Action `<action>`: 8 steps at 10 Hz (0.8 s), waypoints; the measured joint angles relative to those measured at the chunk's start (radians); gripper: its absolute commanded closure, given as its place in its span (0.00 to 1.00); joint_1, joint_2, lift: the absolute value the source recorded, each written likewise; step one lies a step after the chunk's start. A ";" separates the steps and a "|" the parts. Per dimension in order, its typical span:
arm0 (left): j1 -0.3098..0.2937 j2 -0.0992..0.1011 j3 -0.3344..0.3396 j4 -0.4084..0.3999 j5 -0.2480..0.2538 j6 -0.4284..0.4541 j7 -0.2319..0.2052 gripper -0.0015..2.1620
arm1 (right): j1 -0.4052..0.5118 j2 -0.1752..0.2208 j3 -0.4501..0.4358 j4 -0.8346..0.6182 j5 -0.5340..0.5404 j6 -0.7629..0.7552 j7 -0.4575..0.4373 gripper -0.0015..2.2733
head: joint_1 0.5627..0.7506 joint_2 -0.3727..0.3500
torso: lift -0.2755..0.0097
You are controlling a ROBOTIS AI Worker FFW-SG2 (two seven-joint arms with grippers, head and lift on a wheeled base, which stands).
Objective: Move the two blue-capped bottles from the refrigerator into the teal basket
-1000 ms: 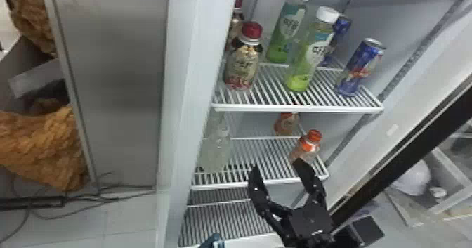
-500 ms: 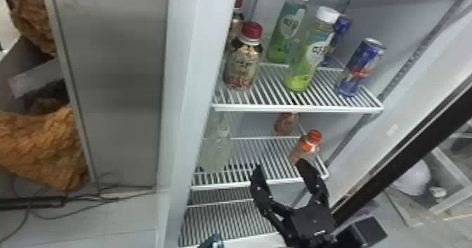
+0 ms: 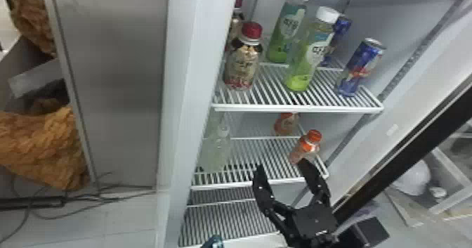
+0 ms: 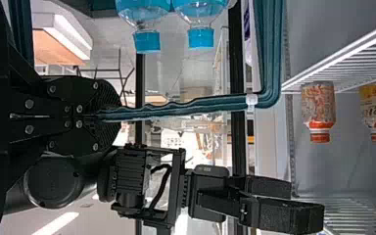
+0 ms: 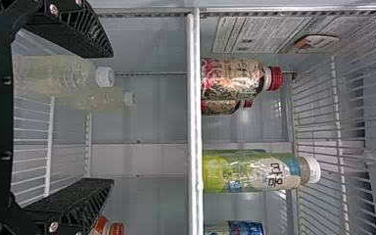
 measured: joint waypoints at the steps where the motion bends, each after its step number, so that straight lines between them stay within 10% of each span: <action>1: 0.000 0.000 0.000 0.000 0.000 0.000 0.000 0.53 | 0.001 0.000 -0.001 -0.003 0.000 -0.002 0.000 0.05 | 0.70 0.03 | 0.47; 8: 0.000 0.000 0.000 0.000 0.001 0.000 0.000 0.53 | -0.001 0.001 -0.002 -0.002 0.005 -0.030 -0.001 0.05 | 0.70 0.03 | 0.47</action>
